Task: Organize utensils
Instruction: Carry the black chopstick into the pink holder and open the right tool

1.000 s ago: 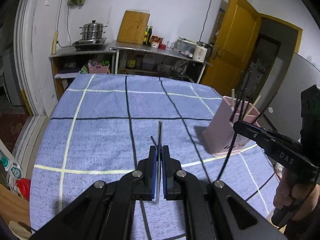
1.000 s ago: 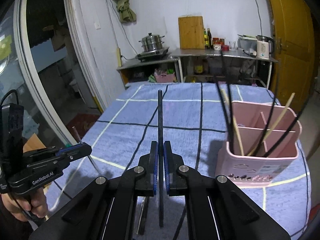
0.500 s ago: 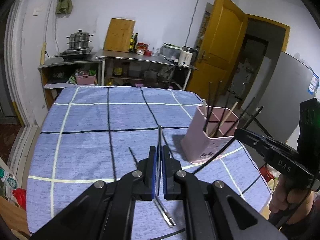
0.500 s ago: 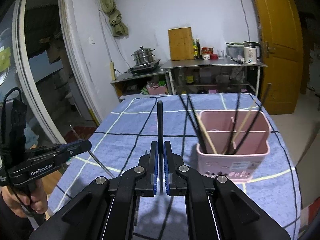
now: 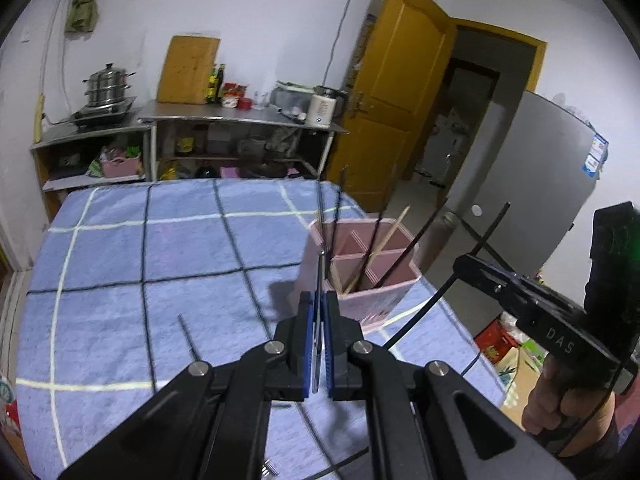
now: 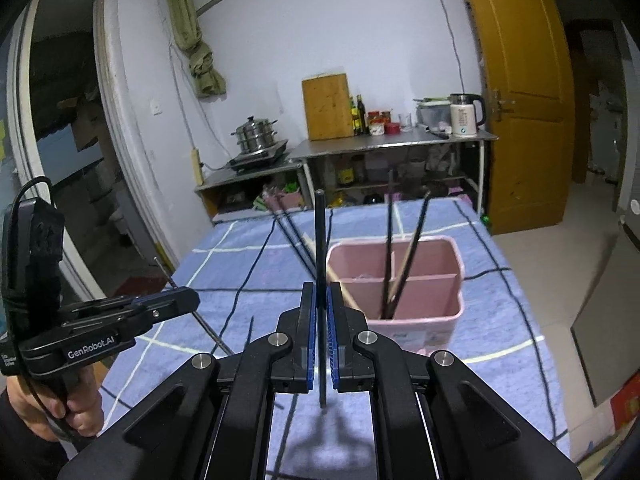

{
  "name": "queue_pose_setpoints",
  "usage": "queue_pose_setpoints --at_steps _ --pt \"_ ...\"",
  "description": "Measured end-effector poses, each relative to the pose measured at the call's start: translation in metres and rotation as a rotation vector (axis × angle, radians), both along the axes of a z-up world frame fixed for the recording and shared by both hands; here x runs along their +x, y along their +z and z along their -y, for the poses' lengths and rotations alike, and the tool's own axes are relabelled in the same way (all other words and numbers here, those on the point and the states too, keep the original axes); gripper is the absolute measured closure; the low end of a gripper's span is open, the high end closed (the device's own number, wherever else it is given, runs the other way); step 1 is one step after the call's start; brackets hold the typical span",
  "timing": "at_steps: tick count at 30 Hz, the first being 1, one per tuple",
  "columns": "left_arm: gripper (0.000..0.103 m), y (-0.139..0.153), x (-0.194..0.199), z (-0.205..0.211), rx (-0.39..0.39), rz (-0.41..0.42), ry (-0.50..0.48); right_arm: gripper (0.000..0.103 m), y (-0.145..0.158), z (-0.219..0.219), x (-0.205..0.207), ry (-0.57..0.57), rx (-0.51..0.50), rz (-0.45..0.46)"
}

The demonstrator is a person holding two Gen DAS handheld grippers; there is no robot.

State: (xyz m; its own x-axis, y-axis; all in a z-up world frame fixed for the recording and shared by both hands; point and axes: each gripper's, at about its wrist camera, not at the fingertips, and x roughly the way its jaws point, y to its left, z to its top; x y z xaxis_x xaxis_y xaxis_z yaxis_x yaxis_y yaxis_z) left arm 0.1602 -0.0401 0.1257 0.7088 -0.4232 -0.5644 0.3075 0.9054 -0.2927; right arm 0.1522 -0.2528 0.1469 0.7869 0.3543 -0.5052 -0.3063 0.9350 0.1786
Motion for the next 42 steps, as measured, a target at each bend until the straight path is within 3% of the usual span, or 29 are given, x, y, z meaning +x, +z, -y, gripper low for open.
queue_pose_setpoints --at_steps 10,16,42 --pt "0.098 0.045 0.039 0.031 -0.034 0.064 -0.027 0.098 0.045 0.024 0.019 -0.055 0.03 0.107" --pt "0.098 0.056 0.062 0.043 -0.022 0.093 -0.028 0.098 0.059 0.026 0.035 -0.072 0.044 0.138" --pt "0.098 -0.006 0.083 0.067 0.064 0.055 -0.042 0.098 -0.007 0.017 0.075 -0.086 -0.012 0.058"
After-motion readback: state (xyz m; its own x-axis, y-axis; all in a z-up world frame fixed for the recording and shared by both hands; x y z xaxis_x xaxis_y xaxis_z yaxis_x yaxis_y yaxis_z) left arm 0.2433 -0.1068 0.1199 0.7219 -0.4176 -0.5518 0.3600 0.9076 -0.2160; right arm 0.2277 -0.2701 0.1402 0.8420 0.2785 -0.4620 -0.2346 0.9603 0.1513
